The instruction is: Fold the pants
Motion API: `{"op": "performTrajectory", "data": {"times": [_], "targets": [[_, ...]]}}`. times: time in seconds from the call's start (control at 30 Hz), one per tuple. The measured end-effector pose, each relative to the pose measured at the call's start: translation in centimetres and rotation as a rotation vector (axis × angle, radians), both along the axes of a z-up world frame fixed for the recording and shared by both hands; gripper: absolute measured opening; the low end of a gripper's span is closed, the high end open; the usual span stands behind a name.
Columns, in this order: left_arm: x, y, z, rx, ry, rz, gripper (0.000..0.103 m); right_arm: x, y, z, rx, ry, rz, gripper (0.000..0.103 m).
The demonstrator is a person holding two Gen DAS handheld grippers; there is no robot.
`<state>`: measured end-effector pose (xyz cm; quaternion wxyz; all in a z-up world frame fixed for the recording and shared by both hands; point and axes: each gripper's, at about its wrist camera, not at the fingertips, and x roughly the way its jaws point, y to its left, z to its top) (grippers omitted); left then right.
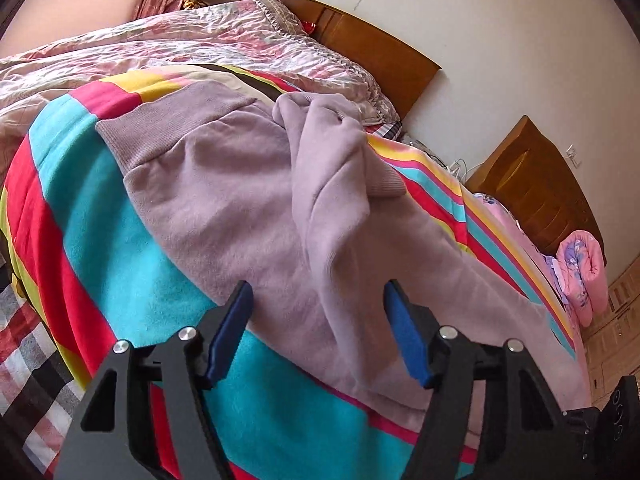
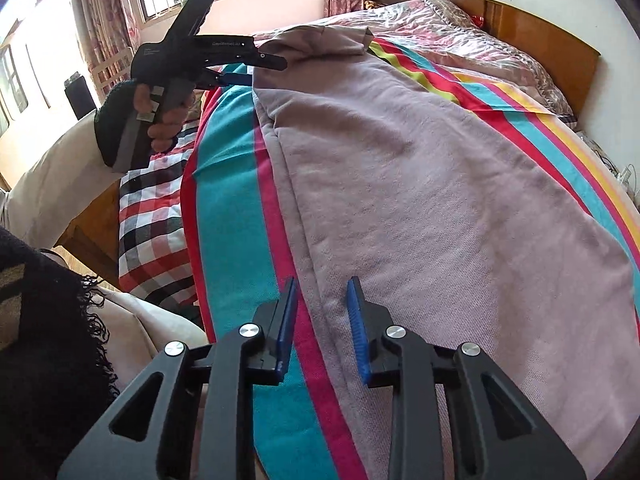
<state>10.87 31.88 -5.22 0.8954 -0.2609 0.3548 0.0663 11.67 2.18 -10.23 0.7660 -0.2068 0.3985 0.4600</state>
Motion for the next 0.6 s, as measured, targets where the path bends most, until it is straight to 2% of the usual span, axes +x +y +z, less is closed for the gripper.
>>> {"op": "performTrajectory", "data": {"times": [0.03,0.1,0.13,0.23,0.37,0.43,0.5,0.6], "targets": [[0.1,0.3,0.0,0.003,0.014,0.004,0.043,0.1,0.0,0.0,0.003,0.004,0.000,0.024],[0.3,0.5,0.3,0.001,0.018,-0.019,0.032,0.5,0.1,-0.1,0.002,0.008,-0.008,0.022],[0.4,0.4,0.4,0.015,0.023,-0.037,0.023,0.7,0.3,-0.3,-0.012,0.002,-0.014,0.018],[0.8,-0.3,0.3,0.066,0.046,-0.070,0.012,0.4,0.7,-0.5,-0.039,-0.038,-0.006,0.018],[0.8,0.0,0.4,0.037,0.027,-0.067,0.007,-0.4,1.1,-0.6,-0.086,-0.107,0.022,0.017],[0.6,0.4,0.9,0.016,0.009,-0.061,0.006,-1.0,1.5,-0.5,-0.126,-0.173,0.037,0.006],[0.2,0.7,1.7,-0.002,-0.019,-0.053,0.006,-1.3,1.2,0.5,-0.098,-0.193,0.044,0.004],[-0.3,0.8,2.9,0.024,-0.028,-0.054,0.006,-1.8,0.2,2.6,-0.042,-0.177,0.062,0.004]]}}
